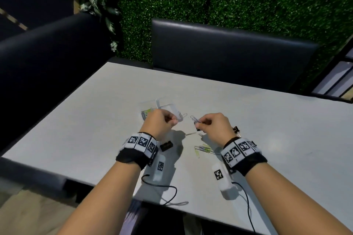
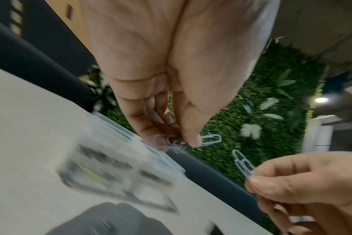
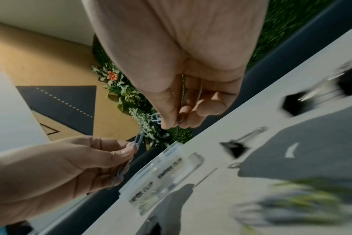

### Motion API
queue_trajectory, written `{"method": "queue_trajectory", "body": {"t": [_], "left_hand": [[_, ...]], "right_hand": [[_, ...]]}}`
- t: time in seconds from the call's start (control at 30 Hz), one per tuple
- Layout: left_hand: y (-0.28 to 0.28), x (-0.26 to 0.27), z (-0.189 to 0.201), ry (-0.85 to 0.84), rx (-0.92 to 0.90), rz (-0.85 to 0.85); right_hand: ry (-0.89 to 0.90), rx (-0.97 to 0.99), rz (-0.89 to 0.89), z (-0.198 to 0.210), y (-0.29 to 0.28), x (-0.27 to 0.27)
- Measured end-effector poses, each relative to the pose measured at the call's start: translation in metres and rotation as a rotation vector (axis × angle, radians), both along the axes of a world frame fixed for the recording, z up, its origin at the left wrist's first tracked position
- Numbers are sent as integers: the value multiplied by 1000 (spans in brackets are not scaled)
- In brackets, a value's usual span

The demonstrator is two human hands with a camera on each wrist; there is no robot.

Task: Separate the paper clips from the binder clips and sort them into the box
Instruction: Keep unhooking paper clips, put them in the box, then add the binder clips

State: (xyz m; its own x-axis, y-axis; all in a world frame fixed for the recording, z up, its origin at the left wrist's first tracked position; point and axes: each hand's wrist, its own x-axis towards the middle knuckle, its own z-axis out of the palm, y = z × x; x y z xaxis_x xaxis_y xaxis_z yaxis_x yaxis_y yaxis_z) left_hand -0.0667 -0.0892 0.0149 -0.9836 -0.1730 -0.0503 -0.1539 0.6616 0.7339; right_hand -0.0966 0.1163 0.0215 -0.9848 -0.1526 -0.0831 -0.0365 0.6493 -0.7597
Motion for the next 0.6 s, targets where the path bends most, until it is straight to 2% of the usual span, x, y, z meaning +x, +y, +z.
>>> {"method": "queue_trajectory", "body": {"t": [0.13, 0.33, 0.47, 0.6], "left_hand": [[-52, -16, 6, -21, -56, 190], [-72, -46, 4, -108, -157, 259], [-76, -51, 7, -98, -227, 255], [-69, -47, 9, -22, -272, 260]], "right_hand": [[-1, 51, 118, 5, -61, -27], [-59, 152, 187, 5, -133, -55], [-110, 194, 221, 5, -146, -60], [-99, 117, 231, 9, -131, -52]]}}
